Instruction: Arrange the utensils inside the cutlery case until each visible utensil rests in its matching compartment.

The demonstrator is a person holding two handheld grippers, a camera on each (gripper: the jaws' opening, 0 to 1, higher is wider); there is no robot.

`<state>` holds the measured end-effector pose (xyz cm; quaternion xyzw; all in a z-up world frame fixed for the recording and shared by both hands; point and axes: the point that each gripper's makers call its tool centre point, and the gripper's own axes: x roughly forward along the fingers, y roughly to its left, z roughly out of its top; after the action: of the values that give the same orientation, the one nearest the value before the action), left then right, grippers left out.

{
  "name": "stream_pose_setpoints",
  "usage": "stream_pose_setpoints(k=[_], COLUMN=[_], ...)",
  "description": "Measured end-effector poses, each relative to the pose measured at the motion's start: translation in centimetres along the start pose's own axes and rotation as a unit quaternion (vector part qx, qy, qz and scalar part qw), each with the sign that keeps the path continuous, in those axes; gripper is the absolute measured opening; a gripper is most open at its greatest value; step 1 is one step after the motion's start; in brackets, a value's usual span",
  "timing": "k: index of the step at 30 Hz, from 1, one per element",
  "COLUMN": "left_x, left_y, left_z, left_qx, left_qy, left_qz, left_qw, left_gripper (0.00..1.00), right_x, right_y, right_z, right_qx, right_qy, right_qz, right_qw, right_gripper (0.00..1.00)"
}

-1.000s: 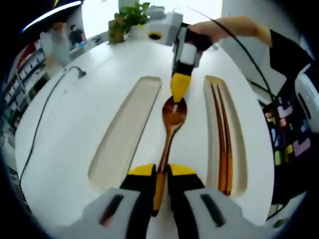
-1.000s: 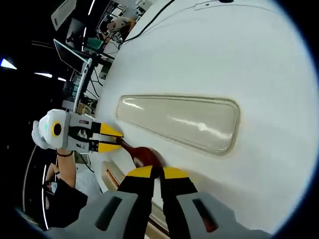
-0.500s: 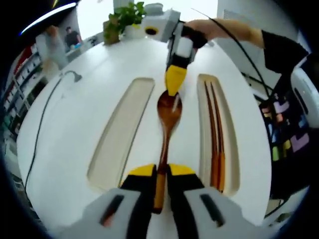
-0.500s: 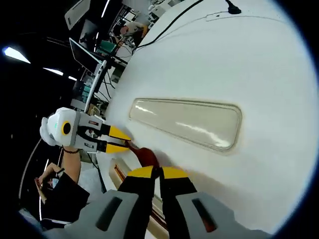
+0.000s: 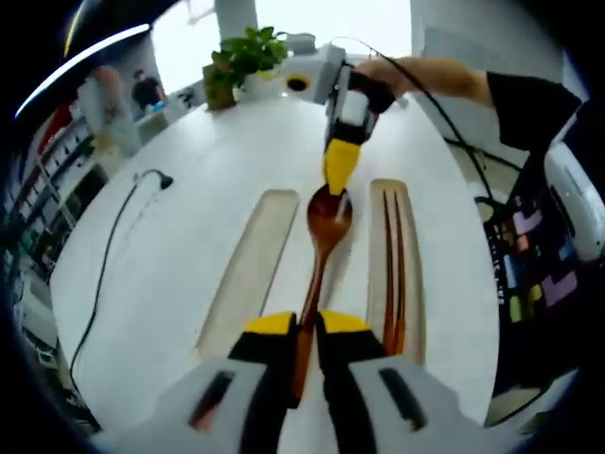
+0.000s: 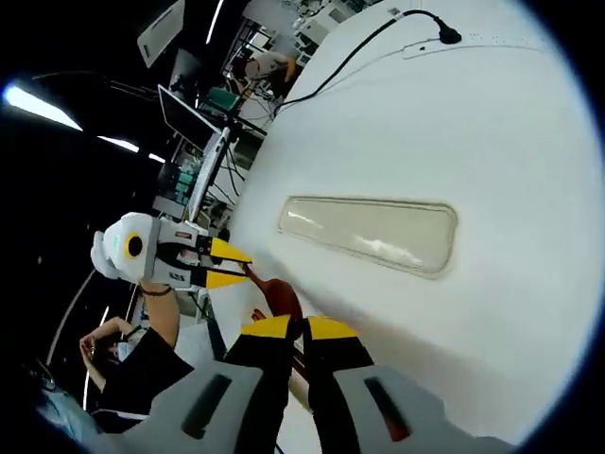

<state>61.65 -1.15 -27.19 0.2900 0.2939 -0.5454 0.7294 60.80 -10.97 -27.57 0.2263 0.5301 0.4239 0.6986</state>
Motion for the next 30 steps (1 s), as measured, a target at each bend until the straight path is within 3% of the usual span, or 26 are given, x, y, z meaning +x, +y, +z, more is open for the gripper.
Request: stream_pose_setpoints(k=[7,16,17,23,30], left_x=[-1.1,-1.0,-1.0,-0.8,0.4], left_y=[-0.8,-3.2,-3.3,-4.7,-6.3], left_z=[1.6,2.4,2.6,3.0,3.1], left_qx=[0.019,0.013,0.027,0.026,0.048], left_qy=[-0.011,-0.012,-0.018,-0.028,-0.022], left_qz=[0.008,-0.001,0.001,-0.010,-0.028], left_qw=[0.9997,0.9998,0.9995,0.9992,0.9982], left_gripper=[0.09,0.09,0.09,0.09,0.08], right_x=[-1.4,-2.7,-2.9,-3.5,-3.8], right_y=[1.5,2.5,2.5,2.4,1.7], right_z=[-1.1,-3.1,-3.3,-4.8,-6.1], right_qx=[-0.015,-0.025,-0.025,-0.011,0.001], right_qy=[-0.008,-0.007,-0.008,-0.021,-0.023], right_qz=[0.011,0.016,0.016,0.033,0.031], right_qw=[0.9998,0.9995,0.9995,0.9992,0.9992], right_gripper=[0.02,0.03,0.03,0.03,0.03])
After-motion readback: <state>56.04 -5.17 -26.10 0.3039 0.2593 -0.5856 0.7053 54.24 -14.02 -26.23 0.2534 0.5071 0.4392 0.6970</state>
